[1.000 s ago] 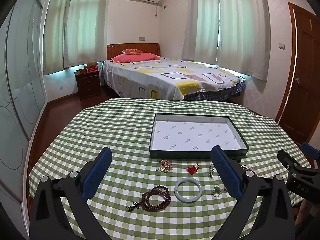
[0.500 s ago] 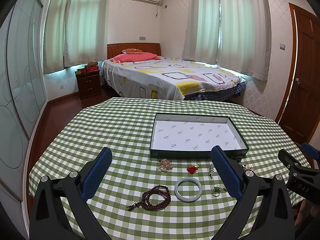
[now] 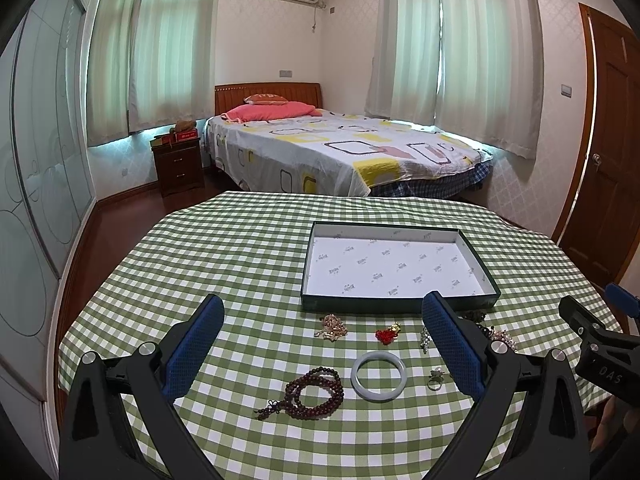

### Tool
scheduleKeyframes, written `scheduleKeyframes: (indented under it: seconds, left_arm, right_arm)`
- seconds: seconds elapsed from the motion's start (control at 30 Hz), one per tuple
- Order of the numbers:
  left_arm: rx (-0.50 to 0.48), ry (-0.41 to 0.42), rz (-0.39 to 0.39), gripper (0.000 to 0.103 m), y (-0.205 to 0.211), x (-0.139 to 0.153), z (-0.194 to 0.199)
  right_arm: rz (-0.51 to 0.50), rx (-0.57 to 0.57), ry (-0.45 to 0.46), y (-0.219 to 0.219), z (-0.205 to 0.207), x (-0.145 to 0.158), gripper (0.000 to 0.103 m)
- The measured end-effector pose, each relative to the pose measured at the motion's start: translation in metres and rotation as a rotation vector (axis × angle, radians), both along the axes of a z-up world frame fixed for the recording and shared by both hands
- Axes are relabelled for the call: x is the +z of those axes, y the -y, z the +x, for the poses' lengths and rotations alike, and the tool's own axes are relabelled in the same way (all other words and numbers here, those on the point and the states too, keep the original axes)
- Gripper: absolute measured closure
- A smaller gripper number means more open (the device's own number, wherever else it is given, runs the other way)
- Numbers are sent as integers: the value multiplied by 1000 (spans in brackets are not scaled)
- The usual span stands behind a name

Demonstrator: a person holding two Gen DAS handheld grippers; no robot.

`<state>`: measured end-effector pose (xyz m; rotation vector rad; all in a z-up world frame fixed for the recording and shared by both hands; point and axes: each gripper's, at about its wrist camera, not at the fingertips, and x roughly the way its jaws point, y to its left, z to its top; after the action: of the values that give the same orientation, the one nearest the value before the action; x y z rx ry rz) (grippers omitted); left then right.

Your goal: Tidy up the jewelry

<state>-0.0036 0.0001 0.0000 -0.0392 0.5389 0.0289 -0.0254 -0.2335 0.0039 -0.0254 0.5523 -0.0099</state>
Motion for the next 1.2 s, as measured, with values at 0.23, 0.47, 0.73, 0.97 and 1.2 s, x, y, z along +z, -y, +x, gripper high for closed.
scheduleKeyframes:
  seconds: [0.23, 0.47, 0.73, 0.97, 1.2]
  left_arm:
    - [-1, -3, 5, 7, 0, -1, 1]
    - [-1, -4, 6, 7, 0, -2, 0]
    - [-3, -4, 6, 7, 0, -2, 0]
    - [-2, -4, 6, 7, 0, -2, 0]
    - [-5, -8, 3, 7, -1, -4, 0]
  right_arm:
    - [1, 0, 1, 0, 0, 0, 4]
    - [2, 0, 1, 0, 0, 0, 4]
    - [1, -1, 2, 0, 0, 0, 4]
    - [3, 1, 2, -1, 0, 0, 4]
    - [2, 0, 2, -1, 0, 0, 4]
